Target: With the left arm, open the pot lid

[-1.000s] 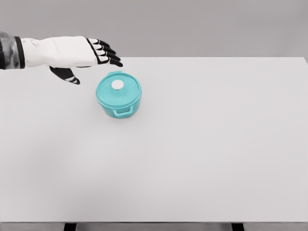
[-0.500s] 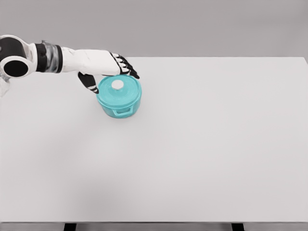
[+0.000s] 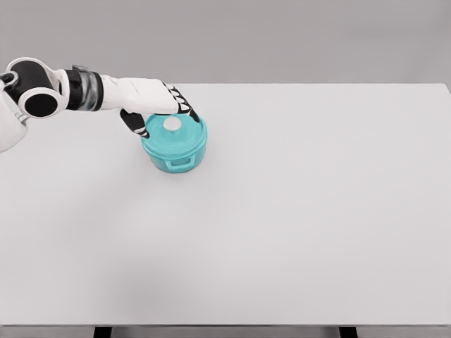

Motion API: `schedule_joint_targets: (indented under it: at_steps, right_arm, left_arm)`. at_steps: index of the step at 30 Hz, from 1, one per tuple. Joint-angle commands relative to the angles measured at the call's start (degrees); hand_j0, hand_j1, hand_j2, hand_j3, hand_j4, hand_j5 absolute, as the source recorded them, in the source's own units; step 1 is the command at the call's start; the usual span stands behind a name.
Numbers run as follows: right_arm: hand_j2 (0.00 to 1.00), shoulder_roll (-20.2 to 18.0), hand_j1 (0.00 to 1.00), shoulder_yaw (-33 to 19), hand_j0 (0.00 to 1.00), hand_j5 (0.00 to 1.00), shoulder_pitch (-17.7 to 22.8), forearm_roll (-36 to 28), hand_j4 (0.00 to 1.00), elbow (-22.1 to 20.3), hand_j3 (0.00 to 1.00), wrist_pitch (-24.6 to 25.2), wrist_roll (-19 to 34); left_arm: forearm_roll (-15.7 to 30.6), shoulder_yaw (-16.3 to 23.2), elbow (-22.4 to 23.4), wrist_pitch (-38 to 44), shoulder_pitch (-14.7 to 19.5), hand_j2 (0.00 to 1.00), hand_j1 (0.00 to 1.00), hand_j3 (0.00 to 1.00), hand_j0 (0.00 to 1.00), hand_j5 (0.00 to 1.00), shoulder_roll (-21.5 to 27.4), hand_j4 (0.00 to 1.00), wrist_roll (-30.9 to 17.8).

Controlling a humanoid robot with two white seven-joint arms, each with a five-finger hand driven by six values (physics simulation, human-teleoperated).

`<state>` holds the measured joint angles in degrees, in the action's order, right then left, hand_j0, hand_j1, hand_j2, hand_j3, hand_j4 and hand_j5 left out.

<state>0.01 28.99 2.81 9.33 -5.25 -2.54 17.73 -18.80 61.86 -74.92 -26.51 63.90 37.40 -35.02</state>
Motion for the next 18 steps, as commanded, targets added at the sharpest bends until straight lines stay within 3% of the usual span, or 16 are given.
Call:
schedule_joint_targets:
  at_steps: [1,18]
  right_arm:
    - [1.00,-0.01,1.00,0.02,1.00,1.00,0.00,-0.01,1.00,-0.02,1.00,-0.01,0.02]
    - [1.00,-0.01,1.00,0.02,1.00,1.00,0.00,-0.01,1.00,-0.02,1.00,-0.01,0.02]
  left_arm:
    - [-0.01,0.01,0.04,0.32,0.00,0.86,0.86,0.86,0.86,0.86,-0.31,0.86,0.02]
    - [-3.26,0.45,5.22,0.40,0.09,0.83,0.83,0.83,0.83,0.83,-2.95,0.83,0.02]
